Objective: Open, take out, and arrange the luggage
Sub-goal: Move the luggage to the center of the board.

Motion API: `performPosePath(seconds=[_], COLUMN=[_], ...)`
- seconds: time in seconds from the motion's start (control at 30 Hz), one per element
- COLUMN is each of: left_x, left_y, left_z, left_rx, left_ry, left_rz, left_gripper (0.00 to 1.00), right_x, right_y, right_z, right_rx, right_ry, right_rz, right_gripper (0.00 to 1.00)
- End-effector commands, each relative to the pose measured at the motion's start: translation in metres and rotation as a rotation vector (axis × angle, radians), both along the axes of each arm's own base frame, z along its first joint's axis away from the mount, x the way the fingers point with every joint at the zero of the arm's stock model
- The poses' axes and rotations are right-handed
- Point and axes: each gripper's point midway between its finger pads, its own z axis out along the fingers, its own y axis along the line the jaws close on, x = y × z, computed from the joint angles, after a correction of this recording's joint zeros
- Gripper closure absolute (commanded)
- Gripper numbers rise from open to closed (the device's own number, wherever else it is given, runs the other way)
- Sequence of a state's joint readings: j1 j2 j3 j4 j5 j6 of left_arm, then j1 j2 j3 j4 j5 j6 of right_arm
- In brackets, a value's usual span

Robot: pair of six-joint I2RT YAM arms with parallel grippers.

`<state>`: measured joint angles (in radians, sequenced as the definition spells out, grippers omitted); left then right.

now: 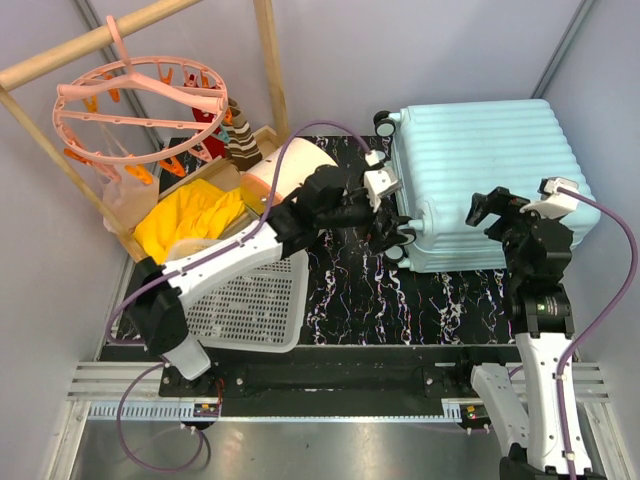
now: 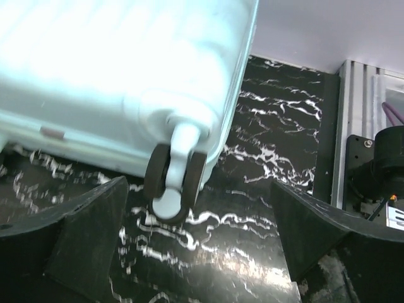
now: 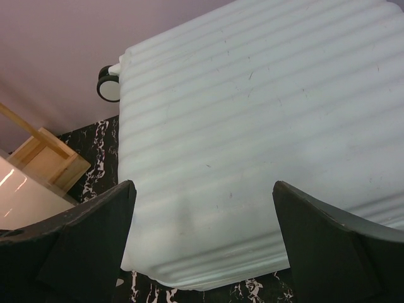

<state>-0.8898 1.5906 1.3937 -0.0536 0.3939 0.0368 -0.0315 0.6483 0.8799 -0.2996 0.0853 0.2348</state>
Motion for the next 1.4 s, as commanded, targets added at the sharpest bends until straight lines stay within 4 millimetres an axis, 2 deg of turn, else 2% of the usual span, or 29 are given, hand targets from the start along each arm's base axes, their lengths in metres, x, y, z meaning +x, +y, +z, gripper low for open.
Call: performPosePath(seconds=[0.0,0.13,0.2,0.23,0.27,0.5,0.57,0.67,0.7,0.73,0.8,0.83,0.9,0.93,1.0,1.03,1.17,1.27,1.37], left_x=[-0.007,0.002,0.007,0.010,0.014,0.044,0.053,0.059,0.059,0.060,0.063,0.067,0.073,0.080,0.088,0.094,0.116,0.137,0.142], left_y=[-0.023,-0.034,-0.039,-0.041,-0.044,-0.051,-0.049,-0.052,-0.053,-0.054,-0.058,-0.057,-0.053,-0.048,-0.040,-0.033,0.000,0.033,0.045], left_z=[0.020,0.001,-0.015,-0.014,-0.024,-0.048,-0.049,-0.050,-0.057,-0.058,-0.061,-0.063,-0.064,-0.061,-0.060,-0.055,-0.052,-0.050,-0.049], left_rx=[-0.048,-0.011,0.022,0.024,0.042,0.096,0.100,0.084,0.094,0.093,0.095,0.102,0.112,0.116,0.120,0.120,0.117,0.101,0.107], left_ry=[-0.065,-0.059,-0.037,-0.049,-0.040,-0.074,-0.091,-0.109,-0.102,-0.098,-0.090,-0.086,-0.087,-0.094,-0.087,-0.096,-0.066,-0.033,-0.041], left_rz=[-0.151,-0.172,-0.173,-0.174,-0.167,-0.072,-0.026,-0.005,-0.005,-0.009,-0.003,0.020,0.057,0.100,0.150,0.191,0.293,0.372,0.394], left_gripper=[0.01,0.01,0.01,0.01,0.01,0.01,0.01,0.01,0.01,0.05,0.23,0.45,0.70,0.88,1.00,1.00,1.00,1.00,1.00], right_x=[0.002,0.009,0.012,0.013,0.014,0.020,0.021,0.020,0.020,0.020,0.020,0.019,0.018,0.018,0.016,0.016,0.014,0.013,0.014], right_y=[0.005,0.008,0.009,0.009,0.009,0.010,0.010,0.009,0.008,0.008,0.007,0.006,0.006,0.005,0.006,0.006,0.005,0.003,0.001], right_z=[0.021,0.026,0.032,0.033,0.036,0.025,0.023,0.021,0.021,0.020,0.020,0.018,0.018,0.016,0.015,0.014,0.012,0.011,0.009], right_rx=[-0.007,-0.007,-0.003,-0.001,0.002,0.014,0.016,0.016,0.014,0.013,0.012,0.009,0.008,0.011,0.014,0.018,0.017,0.006,0.007], right_ry=[-0.021,-0.011,-0.017,-0.019,-0.022,0.003,0.007,0.010,0.011,0.014,0.011,0.014,0.014,0.015,0.015,0.016,0.018,0.020,0.029], right_rz=[0.030,0.048,0.049,0.051,0.051,0.053,0.051,0.048,0.045,0.044,0.038,0.035,0.030,0.029,0.028,0.030,0.025,0.015,0.001], right_gripper=[0.00,0.00,0.00,0.00,0.00,0.00,0.00,0.00,0.00,0.00,0.00,0.01,0.00,0.00,0.00,0.00,0.00,0.00,0.00])
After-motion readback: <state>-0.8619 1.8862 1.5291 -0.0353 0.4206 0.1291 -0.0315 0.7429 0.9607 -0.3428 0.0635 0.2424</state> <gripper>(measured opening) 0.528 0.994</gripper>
